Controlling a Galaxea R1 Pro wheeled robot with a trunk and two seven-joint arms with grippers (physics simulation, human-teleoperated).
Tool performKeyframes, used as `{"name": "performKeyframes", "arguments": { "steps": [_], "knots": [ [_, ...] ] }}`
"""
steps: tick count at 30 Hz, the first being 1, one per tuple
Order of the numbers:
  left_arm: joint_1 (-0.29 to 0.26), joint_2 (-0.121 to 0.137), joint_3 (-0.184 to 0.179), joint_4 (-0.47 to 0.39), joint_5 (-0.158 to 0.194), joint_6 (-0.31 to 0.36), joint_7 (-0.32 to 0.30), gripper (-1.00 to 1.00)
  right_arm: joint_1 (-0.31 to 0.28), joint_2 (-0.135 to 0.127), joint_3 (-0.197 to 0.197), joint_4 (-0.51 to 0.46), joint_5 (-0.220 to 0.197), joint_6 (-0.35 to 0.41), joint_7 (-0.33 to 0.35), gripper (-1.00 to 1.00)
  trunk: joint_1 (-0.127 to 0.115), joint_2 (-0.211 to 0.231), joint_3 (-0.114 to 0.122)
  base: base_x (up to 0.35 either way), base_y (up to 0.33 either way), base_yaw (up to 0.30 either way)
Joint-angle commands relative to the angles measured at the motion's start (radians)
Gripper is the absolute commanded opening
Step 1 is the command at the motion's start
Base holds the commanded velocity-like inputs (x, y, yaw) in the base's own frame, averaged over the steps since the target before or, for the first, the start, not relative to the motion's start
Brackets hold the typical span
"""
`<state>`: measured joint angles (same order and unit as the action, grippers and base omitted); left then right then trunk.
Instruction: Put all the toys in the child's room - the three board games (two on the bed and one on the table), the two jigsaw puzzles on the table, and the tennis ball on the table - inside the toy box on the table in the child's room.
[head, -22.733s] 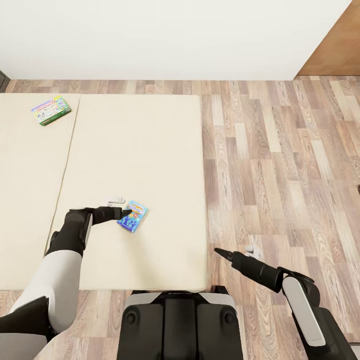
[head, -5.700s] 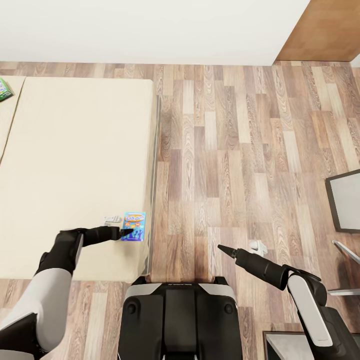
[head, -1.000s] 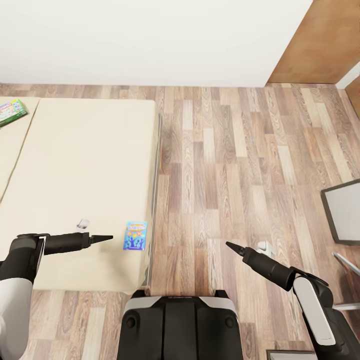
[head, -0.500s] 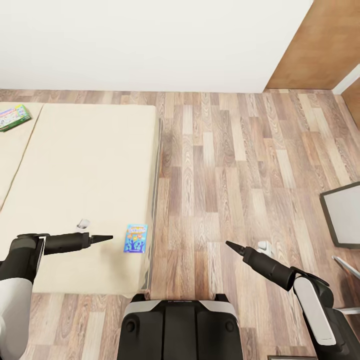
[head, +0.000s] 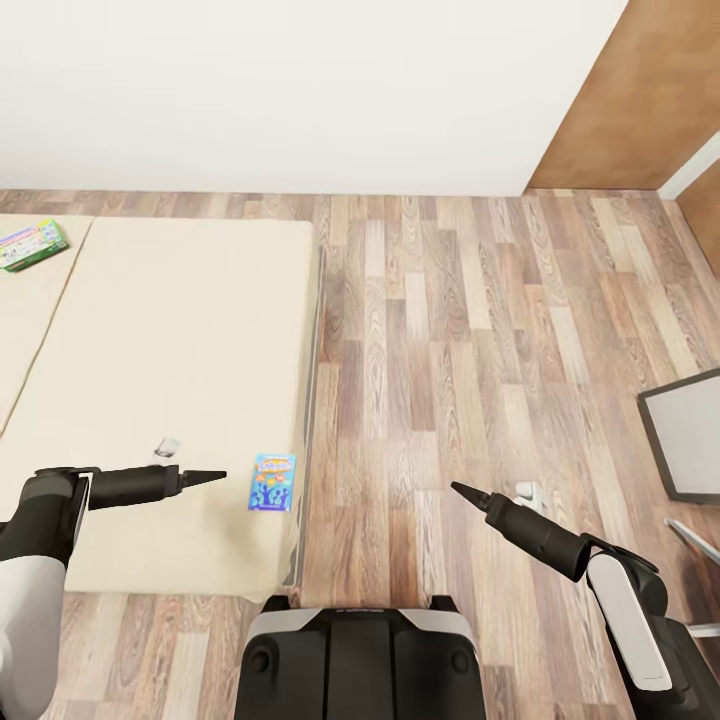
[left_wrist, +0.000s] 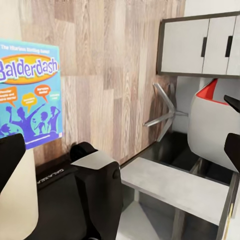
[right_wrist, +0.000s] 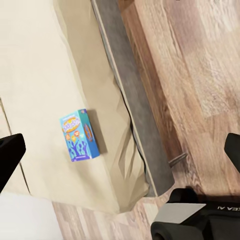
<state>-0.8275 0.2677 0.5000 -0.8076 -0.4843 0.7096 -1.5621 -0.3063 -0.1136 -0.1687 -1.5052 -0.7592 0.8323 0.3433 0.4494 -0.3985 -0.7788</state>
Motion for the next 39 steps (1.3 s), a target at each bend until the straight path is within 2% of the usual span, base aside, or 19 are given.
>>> {"name": "performKeyframes", "arguments": {
  "steps": [1,25,39],
  "knots": [
    [-0.001,-0.001,0.003,-0.001,-0.011,0.010,-0.009,1.00,-0.001,0.000,-0.002,0.000,0.003,0.005,0.005,1.00,0.001,-0.001,0.001,0.000,0.000,0.000],
    [-0.001,-0.002,0.002,-0.001,-0.011,0.007,-0.009,1.00,-0.001,0.000,-0.002,0.001,0.002,0.006,0.007,1.00,0.001,-0.001,0.040,0.000,0.000,0.001],
    [-0.001,-0.003,0.000,-0.001,-0.011,0.006,-0.009,1.00,-0.001,0.001,-0.005,0.008,-0.004,0.005,0.008,1.00,0.001,-0.001,0.064,0.000,0.000,0.058]
  ]
}}
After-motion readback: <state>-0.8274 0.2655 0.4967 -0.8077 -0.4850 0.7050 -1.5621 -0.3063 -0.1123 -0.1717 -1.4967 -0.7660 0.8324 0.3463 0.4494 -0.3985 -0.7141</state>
